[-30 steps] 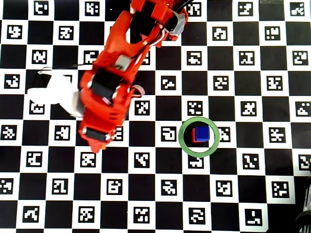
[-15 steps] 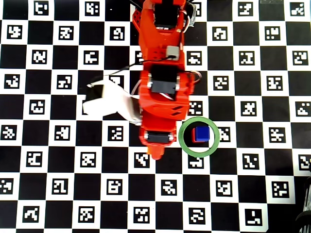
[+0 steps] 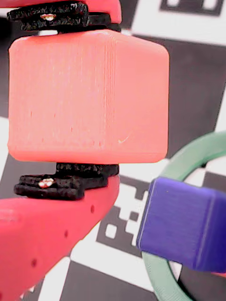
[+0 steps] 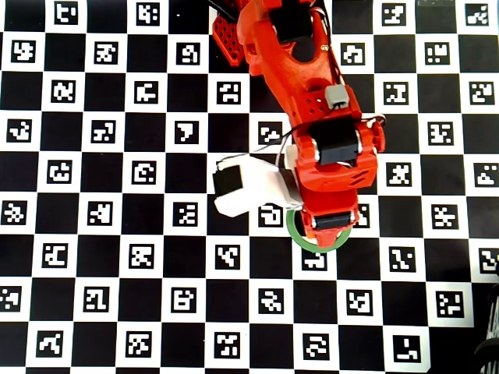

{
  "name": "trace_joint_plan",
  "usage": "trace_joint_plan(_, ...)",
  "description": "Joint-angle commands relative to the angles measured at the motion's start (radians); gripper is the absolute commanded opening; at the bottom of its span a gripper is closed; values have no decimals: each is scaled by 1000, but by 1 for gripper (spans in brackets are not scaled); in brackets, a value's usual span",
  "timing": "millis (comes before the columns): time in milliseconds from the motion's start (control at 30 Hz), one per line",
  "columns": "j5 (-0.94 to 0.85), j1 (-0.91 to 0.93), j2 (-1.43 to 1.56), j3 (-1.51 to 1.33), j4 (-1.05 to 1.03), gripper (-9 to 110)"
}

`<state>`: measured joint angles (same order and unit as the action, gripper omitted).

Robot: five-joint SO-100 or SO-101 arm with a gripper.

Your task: Grab the red cube then put it in the green circle then put the blue cube on top and finally the orange cube on top

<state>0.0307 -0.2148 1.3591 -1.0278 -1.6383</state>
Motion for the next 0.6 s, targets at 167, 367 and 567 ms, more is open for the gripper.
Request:
trace_joint_plan(167,-8,-8,55,-106,123,3)
trace_joint_plan(367,74,11,78,-173,129,3)
trace_joint_plan(567,190,-2,124,-190,92,3)
